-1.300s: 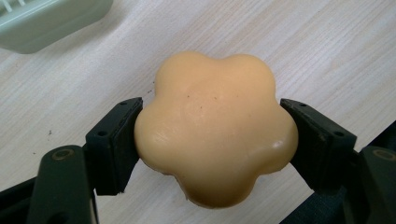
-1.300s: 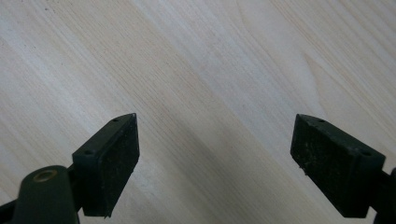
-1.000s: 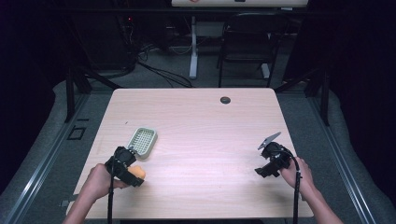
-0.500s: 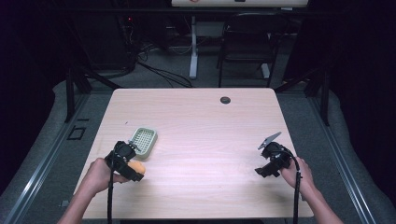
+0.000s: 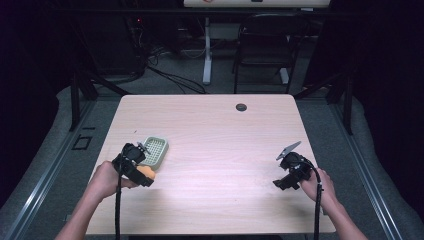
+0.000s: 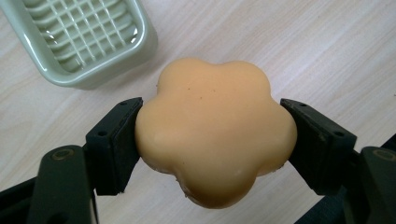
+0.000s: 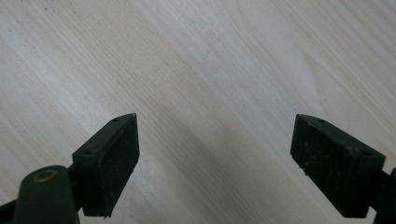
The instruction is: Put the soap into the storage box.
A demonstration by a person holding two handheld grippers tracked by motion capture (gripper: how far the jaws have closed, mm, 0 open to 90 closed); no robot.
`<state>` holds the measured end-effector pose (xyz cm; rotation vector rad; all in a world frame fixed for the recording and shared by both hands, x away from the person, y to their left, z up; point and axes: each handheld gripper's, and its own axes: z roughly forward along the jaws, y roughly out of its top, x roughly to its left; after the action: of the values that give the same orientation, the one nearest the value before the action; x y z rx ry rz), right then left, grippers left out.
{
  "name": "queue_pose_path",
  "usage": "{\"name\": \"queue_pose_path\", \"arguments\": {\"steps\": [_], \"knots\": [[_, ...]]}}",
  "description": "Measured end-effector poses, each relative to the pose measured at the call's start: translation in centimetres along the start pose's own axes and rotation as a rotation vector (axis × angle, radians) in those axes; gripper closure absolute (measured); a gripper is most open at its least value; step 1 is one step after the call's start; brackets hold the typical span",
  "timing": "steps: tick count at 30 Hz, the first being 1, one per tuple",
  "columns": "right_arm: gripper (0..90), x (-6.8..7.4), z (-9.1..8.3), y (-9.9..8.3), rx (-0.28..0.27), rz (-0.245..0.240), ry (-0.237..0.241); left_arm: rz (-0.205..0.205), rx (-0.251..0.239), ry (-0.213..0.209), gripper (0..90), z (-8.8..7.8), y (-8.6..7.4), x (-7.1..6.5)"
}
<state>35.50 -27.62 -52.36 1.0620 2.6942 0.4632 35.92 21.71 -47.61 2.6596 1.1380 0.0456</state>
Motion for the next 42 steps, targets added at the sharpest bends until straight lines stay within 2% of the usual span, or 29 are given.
{"name": "queue_pose_path", "arguments": {"steps": [11,26,28,29,35,42], "knots": [[15.3,-0.1,-0.1,-0.1,-0.003,0.002,-0.001,-0.015,-0.015,0.016,25.3,0.5,1.5,1.2],[15.3,-0.1,0.0,-0.1,0.004,0.001,0.002,-0.038,-0.043,0.033,25.3,0.6,2.2,2.6],[15.3,-0.1,0.0,-0.1,0.01,-0.001,-0.015,-0.044,-0.05,0.038,25.3,0.7,2.3,2.8],[15.3,-0.1,0.1,-0.1,0.002,0.004,0.001,-0.044,-0.05,0.037,25.3,0.7,2.3,2.9],[15.3,-0.1,0.0,-0.1,0.005,0.003,-0.009,-0.057,-0.067,0.048,25.3,0.8,2.8,3.3],[15.3,-0.1,0.1,-0.1,0.0,0.007,0.001,-0.072,-0.079,0.059,25.3,1.4,3.4,4.0]]}}
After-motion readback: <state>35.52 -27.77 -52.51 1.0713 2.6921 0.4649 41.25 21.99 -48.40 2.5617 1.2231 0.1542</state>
